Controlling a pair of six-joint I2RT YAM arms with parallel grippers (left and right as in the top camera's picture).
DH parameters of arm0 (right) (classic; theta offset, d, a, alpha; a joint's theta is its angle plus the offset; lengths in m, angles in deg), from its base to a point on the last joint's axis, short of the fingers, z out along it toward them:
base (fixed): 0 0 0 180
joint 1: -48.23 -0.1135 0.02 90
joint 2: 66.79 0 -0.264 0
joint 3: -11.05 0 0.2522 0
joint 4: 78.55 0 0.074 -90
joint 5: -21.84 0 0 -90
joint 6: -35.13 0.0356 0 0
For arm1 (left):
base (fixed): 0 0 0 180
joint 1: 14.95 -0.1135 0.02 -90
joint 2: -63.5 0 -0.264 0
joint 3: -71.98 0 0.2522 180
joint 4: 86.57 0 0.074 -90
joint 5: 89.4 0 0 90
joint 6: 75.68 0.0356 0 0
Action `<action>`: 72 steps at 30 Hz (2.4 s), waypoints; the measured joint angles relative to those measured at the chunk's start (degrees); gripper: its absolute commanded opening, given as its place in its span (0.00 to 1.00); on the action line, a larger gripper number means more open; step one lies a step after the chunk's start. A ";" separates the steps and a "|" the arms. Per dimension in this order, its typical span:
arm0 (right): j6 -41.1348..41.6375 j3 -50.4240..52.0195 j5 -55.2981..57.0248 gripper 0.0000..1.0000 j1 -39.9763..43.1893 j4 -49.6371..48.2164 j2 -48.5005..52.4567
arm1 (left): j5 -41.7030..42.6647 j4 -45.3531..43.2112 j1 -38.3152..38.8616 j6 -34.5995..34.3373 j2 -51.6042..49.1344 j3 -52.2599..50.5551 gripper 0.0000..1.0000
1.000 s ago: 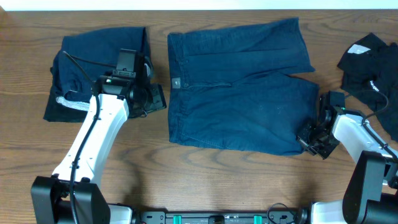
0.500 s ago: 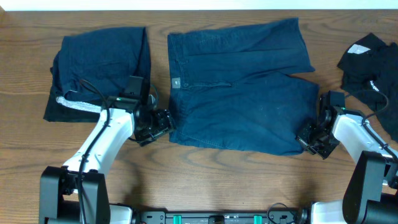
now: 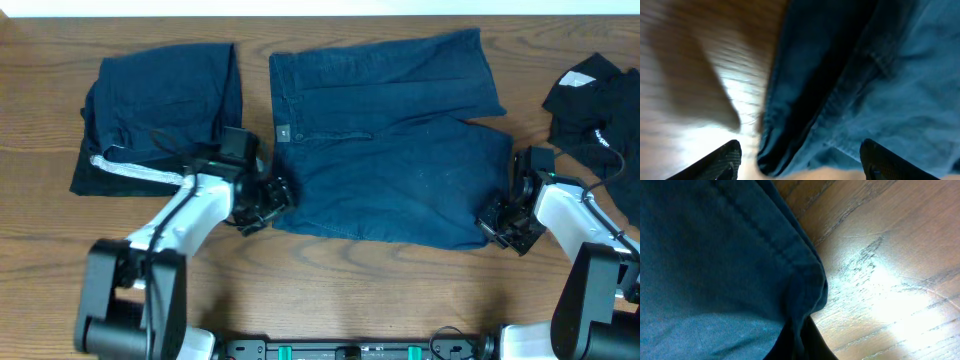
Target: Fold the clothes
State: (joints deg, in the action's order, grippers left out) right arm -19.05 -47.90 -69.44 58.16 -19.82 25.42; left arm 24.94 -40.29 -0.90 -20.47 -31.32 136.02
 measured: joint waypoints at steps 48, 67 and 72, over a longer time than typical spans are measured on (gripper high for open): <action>-1.92 -9.51 -0.68 0.01 0.00 26.56 -28.04 | -5.07 26.64 8.55 1.92 20.04 1.29 0.07; -4.07 -34.32 -7.08 0.01 -0.33 13.11 -3.37 | -7.41 6.34 1.42 1.60 20.04 11.61 0.07; -4.22 -34.95 -8.09 0.01 -1.57 3.54 2.01 | -11.43 -2.93 1.42 1.64 18.12 11.65 0.07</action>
State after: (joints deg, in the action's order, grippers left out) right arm -23.27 -82.85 -77.53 56.59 -16.28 27.43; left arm 13.51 -43.22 0.52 -18.83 -13.20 147.67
